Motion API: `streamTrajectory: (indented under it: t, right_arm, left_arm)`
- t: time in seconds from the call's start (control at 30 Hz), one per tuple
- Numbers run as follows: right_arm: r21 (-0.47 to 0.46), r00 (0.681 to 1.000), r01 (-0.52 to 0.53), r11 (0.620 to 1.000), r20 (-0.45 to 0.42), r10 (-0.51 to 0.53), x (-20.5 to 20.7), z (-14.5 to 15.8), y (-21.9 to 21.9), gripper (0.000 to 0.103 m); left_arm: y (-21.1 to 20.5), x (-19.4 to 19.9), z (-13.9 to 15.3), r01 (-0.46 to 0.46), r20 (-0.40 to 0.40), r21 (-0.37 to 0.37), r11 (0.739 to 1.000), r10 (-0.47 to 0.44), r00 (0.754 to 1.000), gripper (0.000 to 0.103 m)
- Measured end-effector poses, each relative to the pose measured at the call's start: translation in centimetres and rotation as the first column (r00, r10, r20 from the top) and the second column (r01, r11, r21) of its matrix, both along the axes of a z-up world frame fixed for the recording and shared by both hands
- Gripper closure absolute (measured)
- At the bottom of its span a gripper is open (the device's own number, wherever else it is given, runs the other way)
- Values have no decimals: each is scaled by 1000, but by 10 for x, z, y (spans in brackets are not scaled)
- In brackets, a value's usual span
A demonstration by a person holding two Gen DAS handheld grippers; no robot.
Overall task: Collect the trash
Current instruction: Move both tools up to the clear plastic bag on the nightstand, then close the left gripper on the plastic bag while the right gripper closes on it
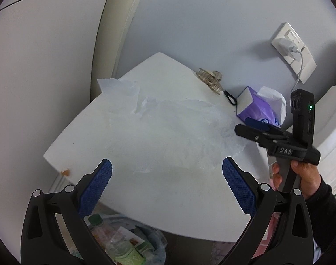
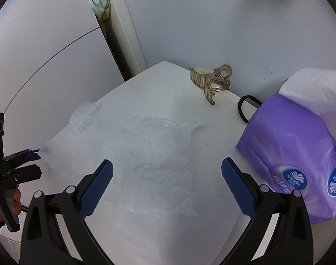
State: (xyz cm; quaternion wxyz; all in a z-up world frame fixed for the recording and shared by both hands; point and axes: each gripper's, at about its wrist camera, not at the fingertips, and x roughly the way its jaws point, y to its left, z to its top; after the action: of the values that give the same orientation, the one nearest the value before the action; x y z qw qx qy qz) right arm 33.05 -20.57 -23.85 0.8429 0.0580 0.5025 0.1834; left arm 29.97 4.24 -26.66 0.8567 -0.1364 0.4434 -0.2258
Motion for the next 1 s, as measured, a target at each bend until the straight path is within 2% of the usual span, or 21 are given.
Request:
streamTrajectory:
  t: [0.23,0.43,0.47,0.57,0.63,0.67,0.73,0.8,0.93,1.0]
  right_arm:
    - [-51,999,-35,998,22,36,6,-1,12,7]
    - [-79,998,-55,995,34,58,13,1,25,7]
    - [-86,998,-60,994,32,63,14,0,27,9]
    - [-101,997,-70,992,21,72,16,-4,33,26]
    - [-106,997,-71,992,14,73,16,-7,35,27]
    - [-106,997,-72,992,9,74,15,-8,36,28]
    - [-113,996,-84,990,3,84,15,-11,39,37]
    - [-129,996,-91,987,1,92,14,-13,41,42]
    - [-154,995,-103,983,3,105,14,-15,46,50]
    - [-162,994,-107,981,6,109,14,-15,48,60]
  left_arm:
    - [-6,16,-5,-14,-13,-32,999,13,1000,6]
    - [-7,18,-6,-27,-3,-29,999,27,1000,7]
    - [-6,19,-7,-30,-3,-30,999,30,1000,11]
    - [-5,21,-8,-35,-5,-30,999,35,999,21]
    - [-6,22,-11,-21,-16,-34,999,21,1000,29]
    - [-8,23,-13,-11,-17,-30,1000,10,1000,39]
    - [-12,22,-14,12,-3,0,1000,-12,1000,48]
    - [-12,24,-15,20,-9,-1,1000,-20,1000,66]
    - [-15,27,-18,27,-12,9,1000,-26,1000,79]
    - [-15,27,-18,24,-6,14,1000,-24,1000,90]
